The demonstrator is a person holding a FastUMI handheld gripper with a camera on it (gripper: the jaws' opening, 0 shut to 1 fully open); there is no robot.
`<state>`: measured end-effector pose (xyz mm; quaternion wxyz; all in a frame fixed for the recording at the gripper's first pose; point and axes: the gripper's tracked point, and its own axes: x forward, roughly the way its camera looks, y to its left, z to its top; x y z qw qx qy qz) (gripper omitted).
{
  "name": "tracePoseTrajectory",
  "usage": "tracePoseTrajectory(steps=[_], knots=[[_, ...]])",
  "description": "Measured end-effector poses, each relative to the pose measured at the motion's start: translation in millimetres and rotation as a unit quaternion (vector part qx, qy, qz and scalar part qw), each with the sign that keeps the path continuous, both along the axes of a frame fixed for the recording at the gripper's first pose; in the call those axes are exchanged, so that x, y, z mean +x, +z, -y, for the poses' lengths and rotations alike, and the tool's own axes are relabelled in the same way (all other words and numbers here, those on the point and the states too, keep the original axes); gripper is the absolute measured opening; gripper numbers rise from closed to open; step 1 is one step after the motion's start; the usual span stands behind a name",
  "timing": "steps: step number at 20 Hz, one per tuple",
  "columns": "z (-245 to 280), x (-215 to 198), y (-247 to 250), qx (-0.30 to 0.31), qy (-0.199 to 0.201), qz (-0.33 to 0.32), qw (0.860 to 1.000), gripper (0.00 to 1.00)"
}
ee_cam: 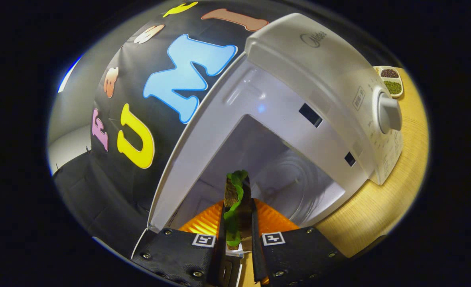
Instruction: Open the microwave, put the food inside, and close the microwave door.
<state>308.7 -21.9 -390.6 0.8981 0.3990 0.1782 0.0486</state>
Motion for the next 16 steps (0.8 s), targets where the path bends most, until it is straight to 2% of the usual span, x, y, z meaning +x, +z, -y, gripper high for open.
tracePoseTrajectory(steps=[6,7,9,10,13,16], knots=[[11,9,-20,-0.070,-0.016,-0.010,0.997,0.28],[27,8,-17,-0.100,-0.031,-0.020,0.994,0.43],[36,12,-29,-0.134,-0.045,-0.029,0.990,0.59],[38,11,-32,-0.138,-0.045,-0.036,0.989,0.60],[39,3,-40,-0.142,-0.027,-0.049,0.988,0.60],[22,-15,-25,-0.120,0.016,-0.041,0.992,0.61]])
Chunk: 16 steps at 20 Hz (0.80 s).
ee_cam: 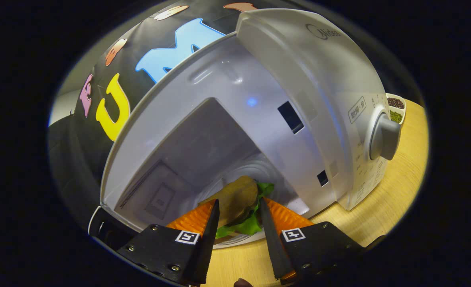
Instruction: Open the microwave, put the food inside, and close the microwave door.
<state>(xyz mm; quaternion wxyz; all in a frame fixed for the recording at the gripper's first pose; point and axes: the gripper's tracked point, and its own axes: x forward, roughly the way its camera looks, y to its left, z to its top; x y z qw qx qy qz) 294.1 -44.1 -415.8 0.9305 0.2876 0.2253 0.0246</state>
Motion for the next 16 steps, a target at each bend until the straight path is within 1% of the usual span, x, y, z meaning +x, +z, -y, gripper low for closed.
tracePoseTrajectory(steps=[2,4,9,11,12,16], knots=[[-10,-19,15,-0.022,0.028,0.014,0.999,0.60],[-28,-47,35,-0.041,0.070,0.032,0.996,0.60],[-60,-123,84,-0.099,0.143,0.091,0.980,0.60],[-72,-161,100,-0.128,0.170,0.116,0.970,0.60],[-83,-181,110,-0.139,0.187,0.131,0.964,0.62],[-125,-269,134,-0.177,0.251,0.184,0.934,0.62]])
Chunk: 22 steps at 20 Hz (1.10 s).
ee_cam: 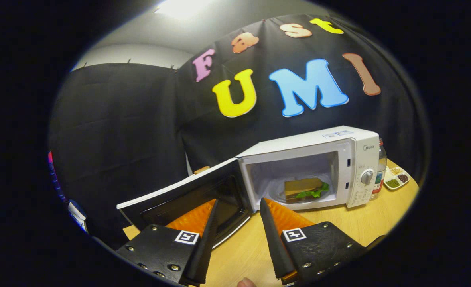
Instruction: Open the microwave, put the food inside, and close the microwave door.
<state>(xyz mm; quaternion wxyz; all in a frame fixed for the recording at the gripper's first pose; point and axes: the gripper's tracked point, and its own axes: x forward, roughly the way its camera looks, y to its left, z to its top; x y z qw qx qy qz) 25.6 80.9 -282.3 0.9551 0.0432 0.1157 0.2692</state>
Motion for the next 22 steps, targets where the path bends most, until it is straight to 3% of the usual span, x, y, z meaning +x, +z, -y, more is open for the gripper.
tracePoseTrajectory(steps=[6,9,11,16,18,19,20,22], knots=[[-94,-114,13,-0.066,0.123,0.083,0.987,0.66],[-143,-143,5,-0.098,0.161,0.131,0.973,0.67],[-179,-148,-16,-0.107,0.181,0.126,0.969,0.66],[-238,-117,-71,-0.109,0.144,0.067,0.981,0.66],[-241,-100,-77,-0.115,0.101,0.077,0.985,0.45],[-244,-97,-80,-0.114,0.092,0.074,0.986,0.24],[-251,-96,-88,-0.112,0.090,0.069,0.987,0.16],[-246,-83,-91,-0.121,0.061,0.070,0.988,0.16]])
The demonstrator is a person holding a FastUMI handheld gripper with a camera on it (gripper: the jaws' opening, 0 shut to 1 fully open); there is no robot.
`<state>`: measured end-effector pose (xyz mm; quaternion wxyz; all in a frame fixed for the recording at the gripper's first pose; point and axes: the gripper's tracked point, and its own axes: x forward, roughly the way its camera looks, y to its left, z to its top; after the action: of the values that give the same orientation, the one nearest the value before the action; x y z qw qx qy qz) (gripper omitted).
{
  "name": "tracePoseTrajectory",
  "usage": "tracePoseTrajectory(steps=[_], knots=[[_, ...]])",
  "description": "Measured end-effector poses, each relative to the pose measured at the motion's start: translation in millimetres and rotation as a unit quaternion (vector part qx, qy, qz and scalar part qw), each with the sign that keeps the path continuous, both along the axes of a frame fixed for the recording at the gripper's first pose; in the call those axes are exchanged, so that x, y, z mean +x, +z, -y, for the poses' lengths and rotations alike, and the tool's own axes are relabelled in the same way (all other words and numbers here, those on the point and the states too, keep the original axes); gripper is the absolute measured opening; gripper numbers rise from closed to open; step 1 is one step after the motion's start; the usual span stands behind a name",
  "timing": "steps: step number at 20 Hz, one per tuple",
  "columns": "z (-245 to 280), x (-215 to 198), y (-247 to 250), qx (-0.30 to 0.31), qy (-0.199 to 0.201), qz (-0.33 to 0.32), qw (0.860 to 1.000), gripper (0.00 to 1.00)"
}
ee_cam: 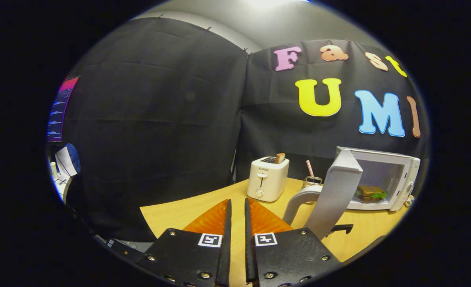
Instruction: Open the microwave, put the food inside, and close the microwave door.
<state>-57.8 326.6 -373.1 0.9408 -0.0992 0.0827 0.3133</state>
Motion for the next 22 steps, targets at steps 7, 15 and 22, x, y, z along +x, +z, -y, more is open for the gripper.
tracePoseTrajectory(steps=[7,15,22], knots=[[41,12,7,0.029,-0.043,-0.021,0.998,0.02],[136,22,40,0.001,-0.104,0.069,0.992,0.02],[243,67,56,-0.010,-0.189,0.073,0.979,0.02]])
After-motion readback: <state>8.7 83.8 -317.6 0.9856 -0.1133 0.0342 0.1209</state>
